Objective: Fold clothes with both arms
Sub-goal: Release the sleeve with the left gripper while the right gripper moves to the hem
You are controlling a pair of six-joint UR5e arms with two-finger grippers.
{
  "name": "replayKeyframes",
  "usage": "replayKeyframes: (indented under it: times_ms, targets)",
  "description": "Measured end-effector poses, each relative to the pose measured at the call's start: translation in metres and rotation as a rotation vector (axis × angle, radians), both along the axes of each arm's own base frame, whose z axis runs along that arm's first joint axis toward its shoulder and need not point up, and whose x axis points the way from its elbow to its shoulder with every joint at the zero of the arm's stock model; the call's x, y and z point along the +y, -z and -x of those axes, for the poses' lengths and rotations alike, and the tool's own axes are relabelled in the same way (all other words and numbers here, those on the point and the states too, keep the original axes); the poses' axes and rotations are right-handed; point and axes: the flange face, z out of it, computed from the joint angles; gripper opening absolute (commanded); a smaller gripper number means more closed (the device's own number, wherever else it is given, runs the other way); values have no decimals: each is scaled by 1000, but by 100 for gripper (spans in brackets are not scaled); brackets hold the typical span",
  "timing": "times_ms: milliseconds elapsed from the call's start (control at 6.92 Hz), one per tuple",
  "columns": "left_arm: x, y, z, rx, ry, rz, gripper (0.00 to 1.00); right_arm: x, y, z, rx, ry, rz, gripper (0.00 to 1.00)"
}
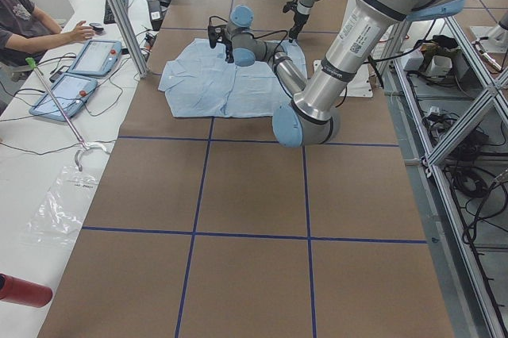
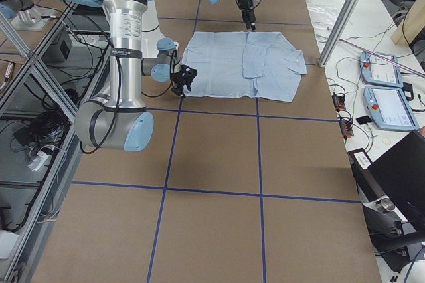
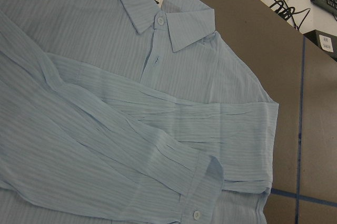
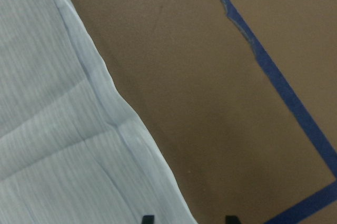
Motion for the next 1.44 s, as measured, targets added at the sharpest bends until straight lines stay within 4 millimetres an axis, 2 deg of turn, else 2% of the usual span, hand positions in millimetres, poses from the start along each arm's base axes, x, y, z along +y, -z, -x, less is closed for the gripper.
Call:
replayKeyframes:
  times_ms: [144,578,722,867,1011,1300,1444]
  targets:
    - [1,-2,1,-2,1,1,99,0,1,1,-3,0,-1,0]
    - [5,-9,5,-4,0,3,99,0,3,1,-7,4,1,0]
    - [8,-15,6,-11,-2,10,99,0,2,-1,-4,4,2,0]
    - [20,-31,5,-27,-10,25,99,0,2,-2,-5,6,3,0]
    - [49,-48,2,-57,-24,41,99,0,4,-3,-10,9,4,0]
    - [143,-60,8,-170,-58,80,99,2,12,-6,-28,16,8,0]
    - [187,-77,15,-219,-67,96,99,2,16,-8,-37,18,9,0]
